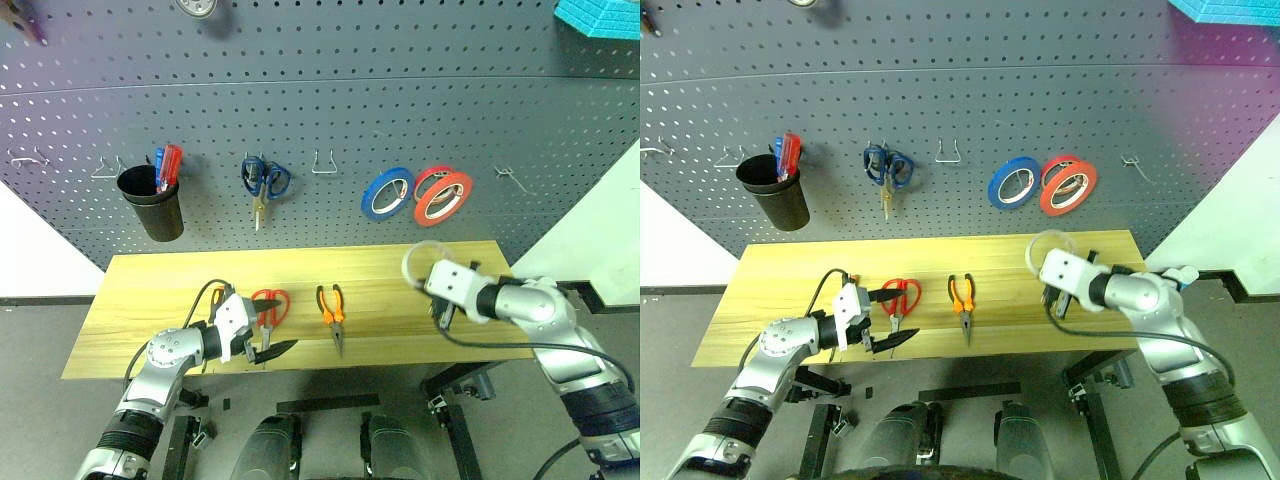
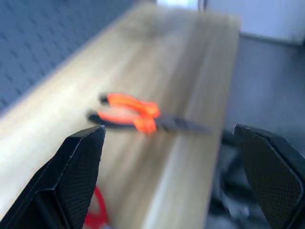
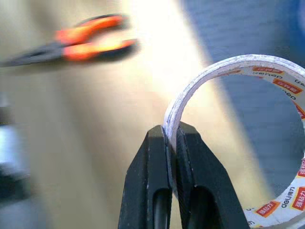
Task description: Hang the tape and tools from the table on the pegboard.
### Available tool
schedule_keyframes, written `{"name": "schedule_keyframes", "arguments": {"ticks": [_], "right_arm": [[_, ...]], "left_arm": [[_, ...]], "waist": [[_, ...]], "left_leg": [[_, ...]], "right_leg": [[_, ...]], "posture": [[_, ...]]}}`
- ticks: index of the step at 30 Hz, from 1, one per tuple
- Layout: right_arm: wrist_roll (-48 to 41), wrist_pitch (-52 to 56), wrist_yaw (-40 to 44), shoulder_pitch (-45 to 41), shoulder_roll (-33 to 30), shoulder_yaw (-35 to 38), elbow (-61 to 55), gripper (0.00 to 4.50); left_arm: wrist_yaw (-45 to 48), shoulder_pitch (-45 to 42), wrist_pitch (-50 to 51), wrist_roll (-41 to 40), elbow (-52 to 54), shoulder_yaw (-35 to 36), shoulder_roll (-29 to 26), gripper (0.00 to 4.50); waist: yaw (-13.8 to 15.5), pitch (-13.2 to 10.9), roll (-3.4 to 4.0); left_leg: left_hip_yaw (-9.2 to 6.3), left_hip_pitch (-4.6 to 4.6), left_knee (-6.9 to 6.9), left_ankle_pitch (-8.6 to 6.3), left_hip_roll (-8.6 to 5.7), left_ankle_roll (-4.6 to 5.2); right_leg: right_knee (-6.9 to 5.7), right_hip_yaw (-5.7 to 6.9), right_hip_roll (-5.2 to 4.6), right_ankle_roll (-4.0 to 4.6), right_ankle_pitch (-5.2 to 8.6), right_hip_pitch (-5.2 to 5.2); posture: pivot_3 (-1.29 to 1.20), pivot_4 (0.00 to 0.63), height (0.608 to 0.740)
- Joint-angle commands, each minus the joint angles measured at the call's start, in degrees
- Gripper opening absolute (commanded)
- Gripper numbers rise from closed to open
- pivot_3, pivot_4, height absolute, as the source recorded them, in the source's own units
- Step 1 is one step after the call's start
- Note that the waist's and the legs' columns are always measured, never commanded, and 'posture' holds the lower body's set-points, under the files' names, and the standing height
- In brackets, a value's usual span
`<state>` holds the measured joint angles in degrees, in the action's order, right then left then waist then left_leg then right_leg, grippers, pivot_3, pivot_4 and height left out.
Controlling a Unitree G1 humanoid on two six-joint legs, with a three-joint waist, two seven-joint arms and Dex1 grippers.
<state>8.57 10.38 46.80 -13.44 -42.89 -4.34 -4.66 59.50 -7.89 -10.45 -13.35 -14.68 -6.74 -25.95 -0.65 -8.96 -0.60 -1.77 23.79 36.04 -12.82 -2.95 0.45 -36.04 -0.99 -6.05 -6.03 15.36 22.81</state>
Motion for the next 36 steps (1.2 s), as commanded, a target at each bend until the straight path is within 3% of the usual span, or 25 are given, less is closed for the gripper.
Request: {"name": "schedule_keyframes", "arguments": {"ticks": [1,11,19,28,36], "right_arm": [[2.7,-6.6,-6.0,-1.4,-2.1,3.5,1.0,0.03],[2.1,-19.1,-8.2,2.6,-8.7,8.9,5.5,0.03],[4.5,-28.2,-13.8,-0.5,-13.5,10.9,20.0,0.03],[9.0,-39.0,-19.9,-15.1,-14.3,6.3,43.4,0.03],[8.2,-43.2,-17.6,-26.5,-10.8,2.1,61.2,0.03]], "left_arm": [[-0.6,-0.6,2.7,-2.7,5.2,1.5,0.1,4.50],[-0.4,1.3,5.0,-3.0,9.0,1.8,-1.1,4.50],[-0.6,0.8,6.0,-3.1,10.3,1.4,-0.9,4.50],[-0.1,-0.2,7.0,-3.6,11.6,1.0,-0.2,4.50],[-0.3,-0.2,7.1,-3.5,12.0,1.3,-0.1,4.50]], "waist": [[0.0,-0.1,-0.05],[0.0,-0.4,0.07],[-0.2,-0.5,0.16],[-0.5,-0.6,0.29],[-0.5,-0.6,0.29]], "left_leg": [[0.00,0.05,-0.01,0.00,0.00,0.01],[0.03,0.47,0.00,0.00,-0.01,0.06],[0.05,0.45,0.11,0.01,-0.01,0.06],[0.13,0.39,0.11,0.02,-0.01,0.07],[0.15,0.38,0.10,0.02,-0.01,0.08]], "right_leg": [[0.01,0.01,0.00,0.00,0.00,0.04],[0.00,0.03,0.04,-0.02,-0.01,0.44],[-0.02,0.03,0.03,0.00,-0.02,0.38],[-0.05,0.00,0.11,0.00,-0.02,0.36],[-0.05,0.01,0.15,-0.01,-0.02,0.33]], "posture": [[-0.05,0.172,0.727],[-0.05,0.176,0.727],[-0.06,0.172,0.727],[-0.06,0.171,0.727],[-0.05,0.167,0.727]]}}
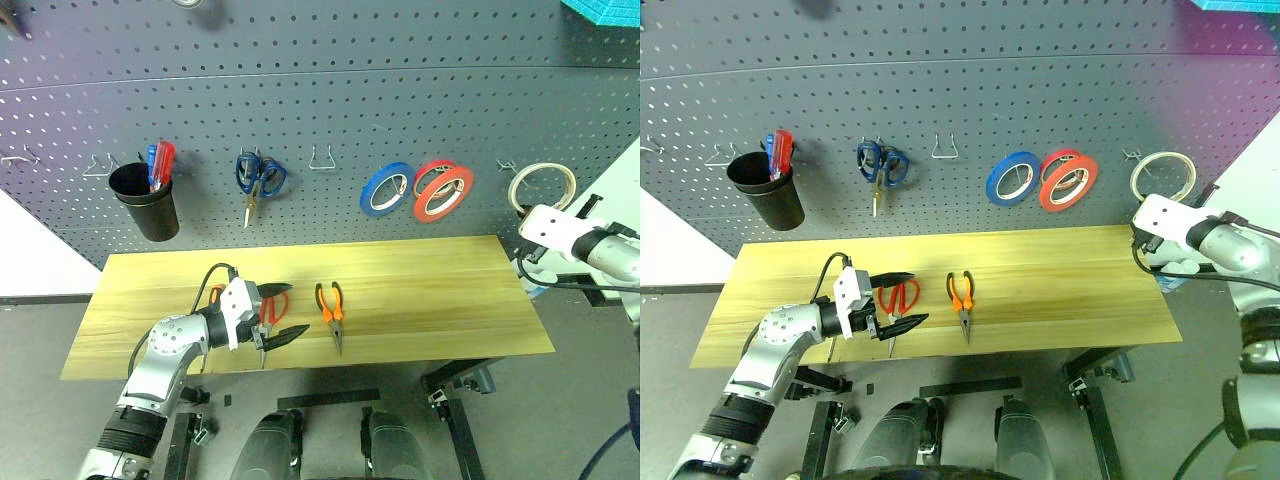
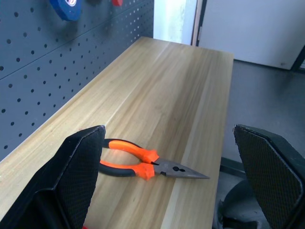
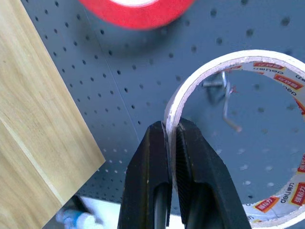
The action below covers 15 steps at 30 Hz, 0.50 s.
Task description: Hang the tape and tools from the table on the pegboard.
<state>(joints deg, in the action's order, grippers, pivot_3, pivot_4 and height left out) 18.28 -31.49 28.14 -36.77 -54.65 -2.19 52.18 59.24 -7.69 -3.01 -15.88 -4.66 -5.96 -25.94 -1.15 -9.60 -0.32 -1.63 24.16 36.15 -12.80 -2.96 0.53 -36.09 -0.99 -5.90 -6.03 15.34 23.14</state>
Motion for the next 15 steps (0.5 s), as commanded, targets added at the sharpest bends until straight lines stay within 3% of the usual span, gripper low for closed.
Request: {"name": "schedule_keyframes", "arguments": {"ticks": [1,10,15], "right_arm": [[-1.8,-1.6,1.6,-4.0,1.6,-0.1,6.0,0.03],[-2.8,-2.2,4.1,-7.1,4.2,-0.7,12.8,0.03],[-3.6,-2.2,4.9,-7.3,4.4,-0.3,12.6,1.51]], "left_arm": [[-0.1,-0.3,-0.3,-1.0,2.0,0.6,-0.1,4.50],[-0.6,0.1,-0.6,-0.9,2.1,0.8,0.0,4.50],[-0.8,0.1,-0.7,-0.8,1.9,0.7,0.0,4.50]], "waist": [[0.0,0.0,0.00],[0.1,0.0,0.01],[0.0,0.0,0.02]], "left_leg": [[0.00,0.00,0.00,0.00,0.00,0.00],[0.00,-0.03,0.01,0.00,0.00,0.00],[0.00,-0.04,0.01,0.00,0.00,0.00]], "right_leg": [[0.00,0.00,0.00,0.00,0.00,-0.01],[-0.02,0.00,0.02,-0.02,-0.01,-0.03],[-0.02,0.00,0.02,-0.08,-0.05,-0.04]], "posture": [[-0.05,0.167,0.727],[-0.03,0.160,0.727],[-0.04,0.157,0.727]]}}
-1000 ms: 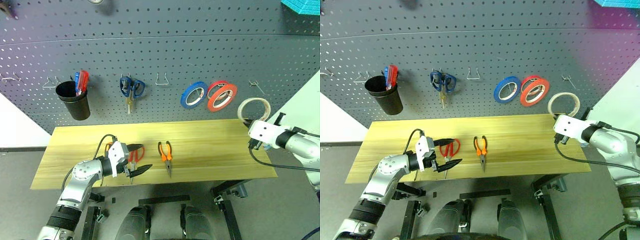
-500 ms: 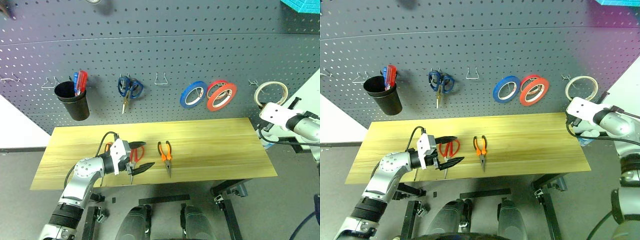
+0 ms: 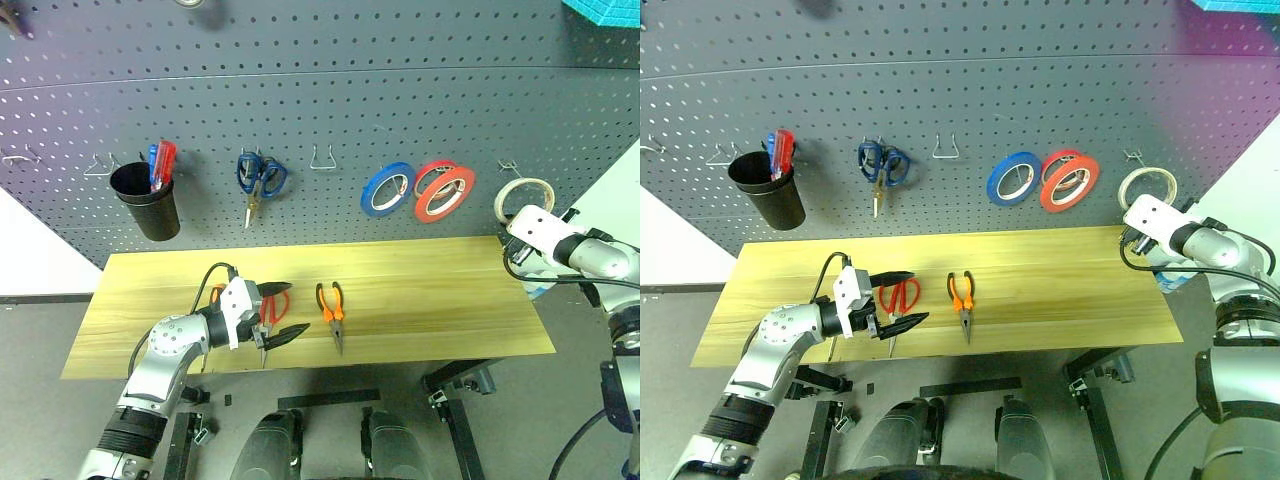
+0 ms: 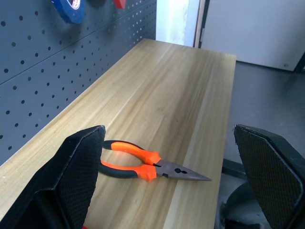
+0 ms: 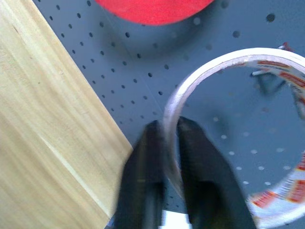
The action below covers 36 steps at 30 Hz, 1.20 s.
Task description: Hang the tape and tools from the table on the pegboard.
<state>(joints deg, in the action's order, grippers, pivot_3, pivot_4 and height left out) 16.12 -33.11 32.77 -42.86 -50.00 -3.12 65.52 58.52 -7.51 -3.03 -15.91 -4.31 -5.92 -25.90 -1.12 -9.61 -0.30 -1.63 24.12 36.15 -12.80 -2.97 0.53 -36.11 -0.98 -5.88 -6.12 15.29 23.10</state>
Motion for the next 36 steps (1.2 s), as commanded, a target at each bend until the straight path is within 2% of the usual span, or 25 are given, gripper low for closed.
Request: {"name": "schedule_keyframes", "arguments": {"ticks": [1,4,8,9,12,15,19,22,27,31,36], "right_arm": [[-1.5,-0.8,0.6,-1.1,-0.4,0.6,-1.1,1.86],[-1.9,-1.8,1.3,0.1,-0.8,0.6,-3.1,2.92],[-3.8,-3.1,4.0,5.4,-1.5,0.9,-11.7,4.33],[-5.3,-2.5,5.7,7.4,-1.3,1.2,-14.9,4.47],[-11.7,4.5,11.4,17.0,-0.3,1.9,-31.4,4.47],[-17.2,15.6,13.4,26.2,2.1,2.0,-49.5,4.47],[-20.1,35.2,11.0,32.9,8.1,-0.1,-67.7,4.47],[-20.1,53.2,6.2,34.3,15.2,-3.9,-76.4,4.47],[-21.0,74.7,-0.1,31.7,24.7,-6.5,-80.9,4.47],[-21.1,87.2,-7.0,26.4,34.1,-7.4,-78.4,4.47],[-21.7,95.5,-11.6,20.9,42.2,-7.8,-73.8,4.47]], "left_arm": [[-0.1,-0.2,-0.7,-0.7,1.4,0.6,0.0,4.50],[-0.2,0.0,-1.0,-0.6,1.0,0.9,-0.2,4.50],[-1.1,0.1,-1.8,0.6,-0.5,1.8,-1.1,4.50],[-1.3,0.0,-2.0,0.9,-0.9,1.9,-1.3,4.50],[-2.3,0.0,-2.5,1.9,-2.2,2.1,-2.1,4.50],[-3.2,-0.1,-2.9,2.1,-3.5,3.0,-2.3,4.50],[-3.5,-1.1,-4.2,2.6,-7.0,4.0,-3.1,4.50],[-3.5,-2.7,-6.7,4.1,-12.1,4.3,-4.2,4.50],[-3.2,-5.7,-10.5,5.5,-19.2,4.9,-6.0,4.50],[-3.6,-8.0,-13.7,6.8,-25.0,5.1,-7.2,4.50],[-3.4,-8.9,-15.6,7.3,-27.9,5.5,-7.9,4.50]], "waist": [[0.0,0.0,0.00],[0.0,0.0,0.00],[0.0,0.0,0.01],[0.0,0.0,0.00],[0.1,0.0,0.00],[0.3,0.0,0.00],[0.0,0.0,0.01],[0.1,0.0,-0.01],[0.2,0.0,-0.03],[-0.1,-0.1,-0.06],[-0.5,-0.1,-0.05]], "left_leg": [[0.00,0.00,0.00,0.00,0.00,0.00],[0.00,0.00,0.00,0.00,0.00,0.00],[0.00,-0.01,-0.01,0.00,0.00,0.00],[-0.01,-0.02,-0.02,0.00,0.00,0.00],[-0.03,-0.03,-0.01,0.00,0.00,0.00],[-0.06,-0.02,0.00,-0.01,0.00,0.01],[-0.08,-0.04,0.04,-0.01,0.01,0.01],[-0.10,-0.08,0.04,-0.01,0.05,0.00],[-0.09,0.06,0.05,-0.02,0.05,-0.01],[-0.08,0.09,0.01,-0.03,0.00,-0.01],[-0.08,0.15,-0.12,-0.03,0.01,-0.01]], "right_leg": [[0.00,0.00,0.00,-0.04,-0.02,0.00],[0.00,0.00,0.00,-0.05,-0.03,0.00],[-0.02,0.00,0.00,-0.07,-0.04,0.01],[-0.02,0.00,0.00,-0.08,-0.04,0.01],[-0.04,-0.02,0.00,-0.10,-0.06,-0.01],[-0.04,-0.04,-0.04,-0.11,-0.06,-0.01],[-0.12,-0.09,-0.06,-0.06,-0.03,0.02],[-0.14,-0.08,-0.06,0.07,0.03,0.02],[-0.11,-0.08,-0.11,0.09,0.02,0.19],[-0.08,-0.07,-0.18,0.10,0.01,0.34],[-0.10,-0.07,-0.17,0.00,-0.05,0.39]], "posture": [[-0.04,0.157,0.727],[-0.04,0.158,0.727],[-0.03,0.163,0.727],[-0.04,0.165,0.727],[-0.04,0.168,0.727],[-0.06,0.172,0.727],[-0.07,0.172,0.727],[-0.08,0.174,0.727],[-0.08,0.178,0.727],[-0.08,0.188,0.727],[-0.07,0.194,0.727]]}}
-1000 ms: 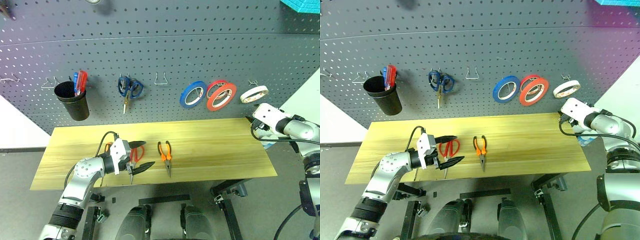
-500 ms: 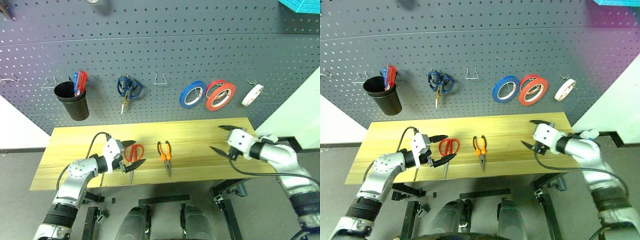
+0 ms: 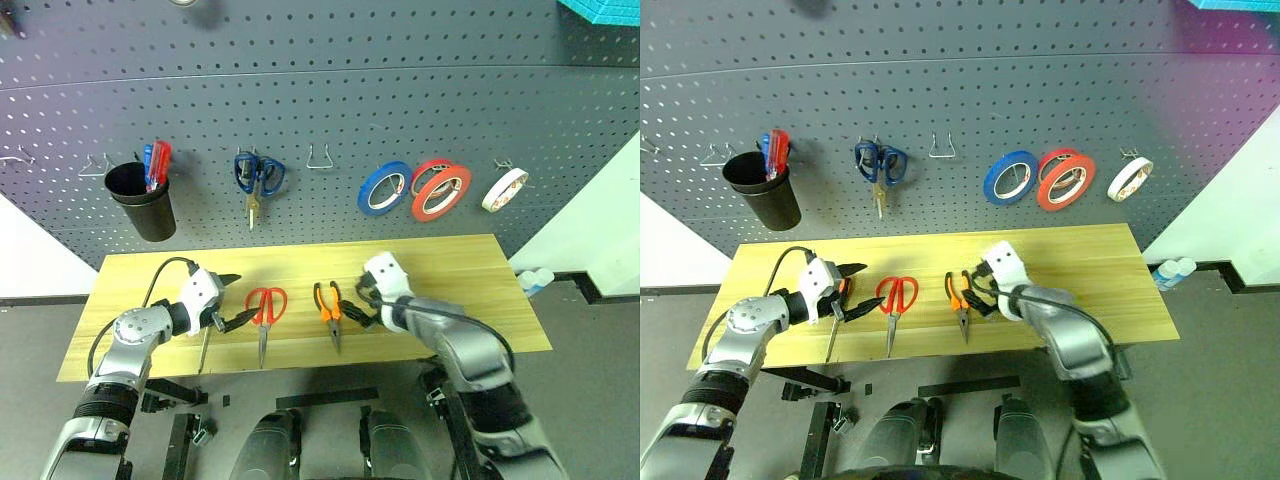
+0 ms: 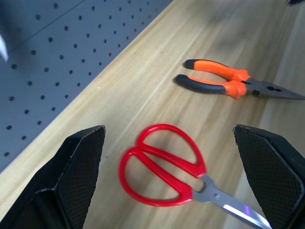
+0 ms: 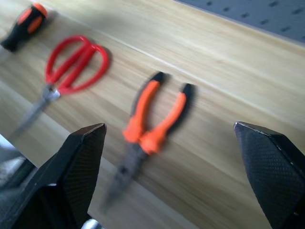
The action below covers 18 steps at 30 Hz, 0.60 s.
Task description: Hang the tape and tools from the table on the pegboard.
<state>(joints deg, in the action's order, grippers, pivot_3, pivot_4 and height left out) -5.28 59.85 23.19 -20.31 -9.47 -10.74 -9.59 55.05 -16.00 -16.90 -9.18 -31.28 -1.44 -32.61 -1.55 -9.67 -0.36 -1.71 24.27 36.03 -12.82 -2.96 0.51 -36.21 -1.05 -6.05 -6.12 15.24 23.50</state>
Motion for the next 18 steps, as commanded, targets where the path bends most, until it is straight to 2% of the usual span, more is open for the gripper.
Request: {"name": "schedule_keyframes", "arguments": {"ticks": [1,9,15,18], "right_arm": [[0.2,2.7,-2.7,-2.3,2.2,-1.2,2.3,4.47],[2.9,3.3,-7.9,-7.0,7.0,-5.8,14.2,4.47],[2.9,2.8,-13.0,-9.1,12.5,-2.2,21.4,4.47],[2.6,3.6,-14.5,-8.6,14.4,-1.1,21.3,4.47]], "left_arm": [[0.1,-0.4,-2.0,0.7,-1.3,1.2,-1.4,4.50],[1.0,0.9,-2.8,0.5,-2.0,1.9,-3.6,4.50],[2.3,3.6,-1.4,-0.6,0.9,2.2,-4.8,4.50],[2.9,5.6,-0.7,-1.1,2.9,2.8,-5.5,4.50]], "waist": [[-0.1,0.0,0.00],[-1.5,-0.4,-0.01],[-2.4,-1.4,-0.04],[-2.5,-1.9,-0.05]], "left_leg": [[0.00,0.03,-0.01,0.00,0.00,0.00],[0.00,0.07,-0.02,-0.01,-0.07,0.03],[0.00,0.07,-0.08,-0.01,-0.07,0.03],[0.00,0.12,-0.09,-0.01,-0.07,0.03]], "right_leg": [[0.01,0.02,0.00,-0.05,-0.03,0.03],[-0.04,0.03,-0.06,-0.07,-0.04,0.18],[-0.06,0.03,-0.08,-0.09,-0.05,0.30],[-0.07,0.02,-0.09,-0.09,-0.05,0.38]], "posture": [[-0.07,0.200,0.727],[-0.05,0.228,0.727],[-0.05,0.253,0.727],[-0.05,0.263,0.727]]}}
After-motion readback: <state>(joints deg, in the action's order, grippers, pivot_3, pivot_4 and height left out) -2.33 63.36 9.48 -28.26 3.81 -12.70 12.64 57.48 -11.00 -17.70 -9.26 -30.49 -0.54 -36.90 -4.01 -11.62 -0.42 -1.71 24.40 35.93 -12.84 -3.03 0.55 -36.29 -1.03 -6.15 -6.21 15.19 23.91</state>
